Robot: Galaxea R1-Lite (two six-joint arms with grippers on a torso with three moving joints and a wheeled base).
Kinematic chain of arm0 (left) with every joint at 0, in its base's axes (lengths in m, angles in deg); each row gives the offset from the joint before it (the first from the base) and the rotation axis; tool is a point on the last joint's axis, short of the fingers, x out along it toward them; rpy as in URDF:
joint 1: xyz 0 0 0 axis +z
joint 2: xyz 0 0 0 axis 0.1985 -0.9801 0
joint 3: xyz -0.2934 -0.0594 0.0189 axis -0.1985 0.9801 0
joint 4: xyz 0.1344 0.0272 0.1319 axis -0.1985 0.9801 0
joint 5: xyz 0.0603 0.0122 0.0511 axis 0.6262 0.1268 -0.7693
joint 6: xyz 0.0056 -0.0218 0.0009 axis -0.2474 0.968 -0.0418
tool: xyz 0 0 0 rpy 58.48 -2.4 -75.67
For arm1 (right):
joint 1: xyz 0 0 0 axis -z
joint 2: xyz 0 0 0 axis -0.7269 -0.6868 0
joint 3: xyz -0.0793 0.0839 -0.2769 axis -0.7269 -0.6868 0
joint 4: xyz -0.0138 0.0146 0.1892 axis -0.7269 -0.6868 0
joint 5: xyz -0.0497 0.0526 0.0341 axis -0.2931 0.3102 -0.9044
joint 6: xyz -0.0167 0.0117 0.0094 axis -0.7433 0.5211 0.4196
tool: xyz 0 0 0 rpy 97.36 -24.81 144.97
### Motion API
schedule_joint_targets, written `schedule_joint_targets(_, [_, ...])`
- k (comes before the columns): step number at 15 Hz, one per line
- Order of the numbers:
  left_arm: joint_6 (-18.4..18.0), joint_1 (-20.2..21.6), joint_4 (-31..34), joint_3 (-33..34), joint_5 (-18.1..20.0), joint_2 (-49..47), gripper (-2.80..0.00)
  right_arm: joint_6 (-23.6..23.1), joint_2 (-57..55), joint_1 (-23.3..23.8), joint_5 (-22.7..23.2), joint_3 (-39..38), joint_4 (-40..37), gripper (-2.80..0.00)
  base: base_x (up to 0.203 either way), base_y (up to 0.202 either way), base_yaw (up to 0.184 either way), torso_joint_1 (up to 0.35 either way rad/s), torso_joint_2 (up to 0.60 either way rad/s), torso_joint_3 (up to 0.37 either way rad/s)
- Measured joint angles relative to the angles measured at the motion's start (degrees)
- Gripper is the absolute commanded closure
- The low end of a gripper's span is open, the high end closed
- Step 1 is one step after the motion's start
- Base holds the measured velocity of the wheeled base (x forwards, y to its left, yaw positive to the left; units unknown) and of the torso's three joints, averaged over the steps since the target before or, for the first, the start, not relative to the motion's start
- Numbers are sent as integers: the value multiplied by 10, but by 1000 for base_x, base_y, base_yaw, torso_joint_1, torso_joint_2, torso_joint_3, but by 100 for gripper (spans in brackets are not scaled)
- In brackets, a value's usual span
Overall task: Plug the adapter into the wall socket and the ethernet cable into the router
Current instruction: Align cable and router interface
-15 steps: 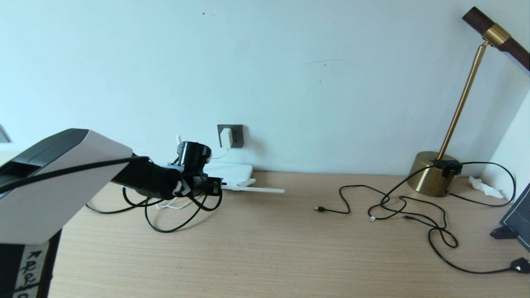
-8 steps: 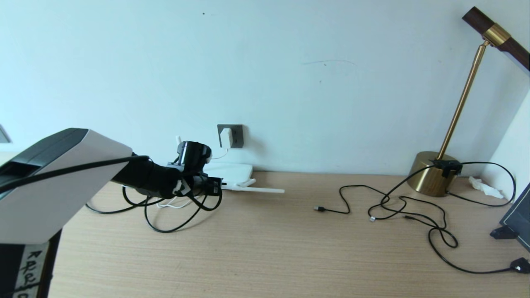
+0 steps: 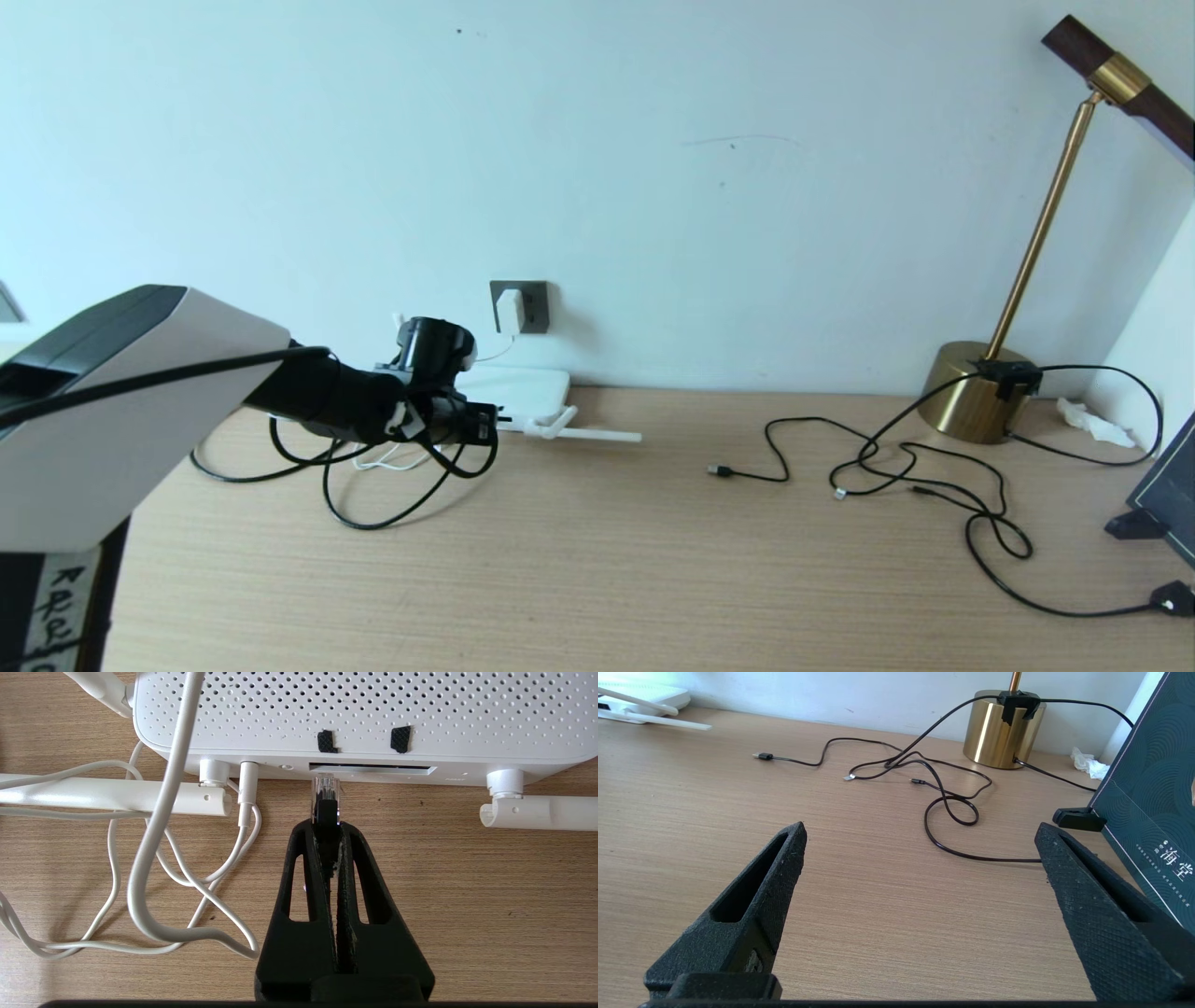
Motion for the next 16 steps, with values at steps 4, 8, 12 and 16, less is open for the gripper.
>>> schedule_joint_targets(4, [0,1,0,0,0,-1,0,0,0,0,0,0,0,-280,0,0,0,0,0,0])
schedule_joint_targets(8, [0,1,1,0,0,-4,0,0,0,0,0,0,0,-280,0,0,0,0,0,0])
schedule_joint_targets(12, [0,1,-3,-1,0,-6,0,0,0,0,0,0,0,-280,0,0,0,0,0,0])
schedule_joint_targets(16, [0,2,-3,-9,0,-8,0,0,0,0,0,0,0,-280,0,0,0,0,0,0])
